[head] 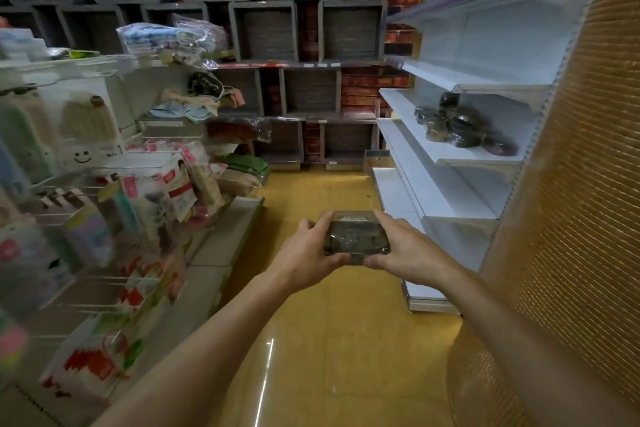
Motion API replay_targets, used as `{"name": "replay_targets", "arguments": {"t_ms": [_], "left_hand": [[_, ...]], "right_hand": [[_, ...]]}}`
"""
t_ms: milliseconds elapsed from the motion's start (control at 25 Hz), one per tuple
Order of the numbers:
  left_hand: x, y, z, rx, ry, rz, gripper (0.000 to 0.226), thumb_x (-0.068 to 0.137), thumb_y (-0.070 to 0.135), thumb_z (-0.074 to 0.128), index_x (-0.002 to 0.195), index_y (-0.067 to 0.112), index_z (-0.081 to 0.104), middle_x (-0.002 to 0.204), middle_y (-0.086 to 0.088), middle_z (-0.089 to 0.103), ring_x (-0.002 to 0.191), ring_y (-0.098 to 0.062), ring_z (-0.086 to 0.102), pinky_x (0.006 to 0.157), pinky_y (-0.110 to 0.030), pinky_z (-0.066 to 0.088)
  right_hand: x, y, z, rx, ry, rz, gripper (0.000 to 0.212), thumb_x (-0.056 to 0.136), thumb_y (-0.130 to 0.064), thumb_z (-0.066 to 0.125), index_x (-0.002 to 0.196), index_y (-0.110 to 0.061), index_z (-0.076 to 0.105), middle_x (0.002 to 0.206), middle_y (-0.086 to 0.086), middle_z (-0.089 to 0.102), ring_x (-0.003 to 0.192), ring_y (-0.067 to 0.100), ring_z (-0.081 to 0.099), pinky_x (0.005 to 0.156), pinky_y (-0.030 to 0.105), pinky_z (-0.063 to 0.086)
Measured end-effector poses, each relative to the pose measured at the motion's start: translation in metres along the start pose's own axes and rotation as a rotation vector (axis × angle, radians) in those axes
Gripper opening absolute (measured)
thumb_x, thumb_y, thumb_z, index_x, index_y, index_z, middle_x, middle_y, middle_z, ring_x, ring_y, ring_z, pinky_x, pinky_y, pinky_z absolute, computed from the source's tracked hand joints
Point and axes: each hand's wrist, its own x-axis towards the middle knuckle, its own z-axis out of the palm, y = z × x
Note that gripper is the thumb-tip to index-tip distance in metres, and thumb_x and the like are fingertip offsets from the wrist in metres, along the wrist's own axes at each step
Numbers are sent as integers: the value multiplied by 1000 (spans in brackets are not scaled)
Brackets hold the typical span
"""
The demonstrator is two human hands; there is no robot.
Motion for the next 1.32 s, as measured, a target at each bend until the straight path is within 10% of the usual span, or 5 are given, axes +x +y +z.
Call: {"name": "replay_targets", "arguments": {"t_ms": [1320], "left_hand": [[400, -180, -46, -70, 18, 177, 84, 86, 48, 70, 153, 35, 20, 130, 1, 43, 111, -16, 54, 91, -27, 49]], "right_hand": [[398, 29, -8, -31, 118, 107, 81, 80, -44, 75, 144, -39, 26, 121, -2, 50, 106, 17, 55, 89, 37, 52]]}}
